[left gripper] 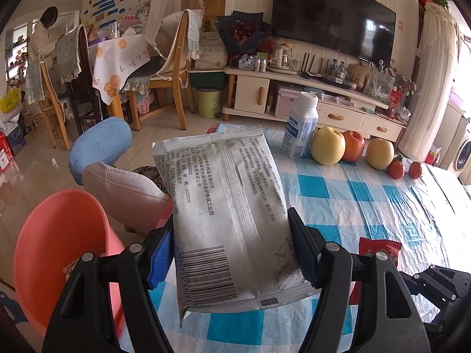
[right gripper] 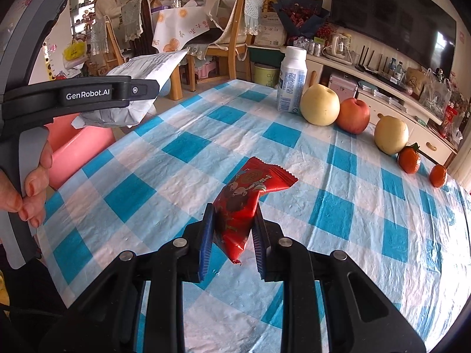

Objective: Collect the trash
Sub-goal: 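Carry the white packet and red snack packet over the pink bucket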

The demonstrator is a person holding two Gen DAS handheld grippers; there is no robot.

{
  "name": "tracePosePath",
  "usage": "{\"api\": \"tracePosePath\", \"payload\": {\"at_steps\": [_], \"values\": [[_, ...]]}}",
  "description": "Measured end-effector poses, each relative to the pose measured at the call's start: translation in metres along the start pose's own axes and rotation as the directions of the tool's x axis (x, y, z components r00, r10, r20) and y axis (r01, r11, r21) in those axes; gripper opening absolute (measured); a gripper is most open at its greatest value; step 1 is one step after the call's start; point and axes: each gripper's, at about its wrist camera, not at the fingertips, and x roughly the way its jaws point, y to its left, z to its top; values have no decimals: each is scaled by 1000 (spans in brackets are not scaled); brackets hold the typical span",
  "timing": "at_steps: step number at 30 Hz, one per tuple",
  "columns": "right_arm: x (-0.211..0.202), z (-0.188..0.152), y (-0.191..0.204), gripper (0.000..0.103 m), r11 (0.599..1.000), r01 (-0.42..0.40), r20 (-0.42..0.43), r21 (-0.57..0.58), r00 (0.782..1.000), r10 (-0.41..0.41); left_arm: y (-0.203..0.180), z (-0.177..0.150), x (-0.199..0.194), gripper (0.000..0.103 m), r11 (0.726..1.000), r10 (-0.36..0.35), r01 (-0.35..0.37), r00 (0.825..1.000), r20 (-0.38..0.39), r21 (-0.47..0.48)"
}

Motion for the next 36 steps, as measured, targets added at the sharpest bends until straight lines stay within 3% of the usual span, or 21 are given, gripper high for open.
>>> {"api": "tracePosePath", "payload": {"at_steps": [19,26,36], "values": [[-4,47,92,26,982,-118,44,-147,991,125,83,8,-33,70,979,82,-72,995,51,-189],[0,68,131,26,962,-166,55,-216,982,182,129,5,-46,70,949,173,-153,984,51,-276],[6,93,186,26,922,-246,57,-298,960,274,201,-8,-58,70,882,270,-243,963,9,-403]]}}
